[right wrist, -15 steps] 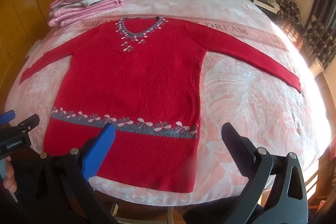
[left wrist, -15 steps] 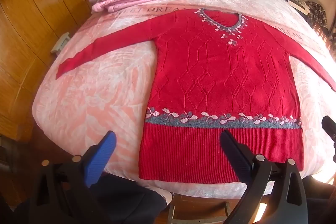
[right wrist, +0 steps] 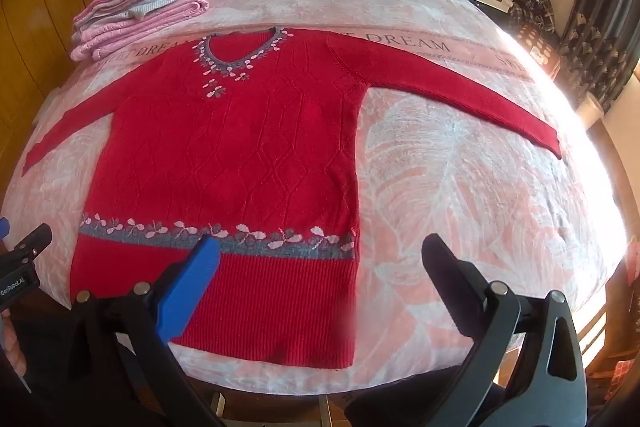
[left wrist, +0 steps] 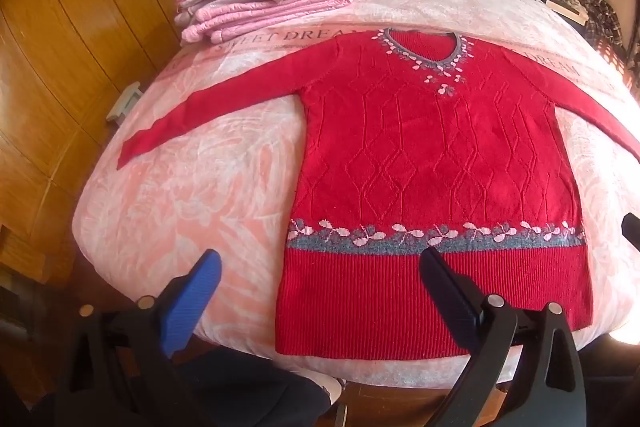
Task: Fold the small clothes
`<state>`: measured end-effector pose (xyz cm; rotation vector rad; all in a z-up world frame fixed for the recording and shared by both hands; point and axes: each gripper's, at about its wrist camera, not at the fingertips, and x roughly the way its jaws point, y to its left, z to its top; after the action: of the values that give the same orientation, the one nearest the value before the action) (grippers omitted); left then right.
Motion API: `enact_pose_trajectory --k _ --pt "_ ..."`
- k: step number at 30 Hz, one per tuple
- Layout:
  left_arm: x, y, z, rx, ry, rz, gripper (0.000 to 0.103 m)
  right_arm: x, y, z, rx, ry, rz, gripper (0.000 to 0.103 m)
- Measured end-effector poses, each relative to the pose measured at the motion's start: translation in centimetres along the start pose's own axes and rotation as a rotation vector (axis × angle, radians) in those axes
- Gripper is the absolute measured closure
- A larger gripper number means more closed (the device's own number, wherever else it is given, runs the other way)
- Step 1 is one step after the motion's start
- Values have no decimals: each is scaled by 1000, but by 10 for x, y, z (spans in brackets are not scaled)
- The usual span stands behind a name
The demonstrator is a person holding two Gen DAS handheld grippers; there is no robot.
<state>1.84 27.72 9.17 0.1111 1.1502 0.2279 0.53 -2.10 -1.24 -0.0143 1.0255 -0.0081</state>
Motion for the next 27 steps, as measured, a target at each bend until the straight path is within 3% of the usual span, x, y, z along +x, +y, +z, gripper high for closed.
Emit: enact_pose_trajectory --k 27 --pt "7 1 -3 -14 14 7 4 1 5 -4 -11 29 20 3"
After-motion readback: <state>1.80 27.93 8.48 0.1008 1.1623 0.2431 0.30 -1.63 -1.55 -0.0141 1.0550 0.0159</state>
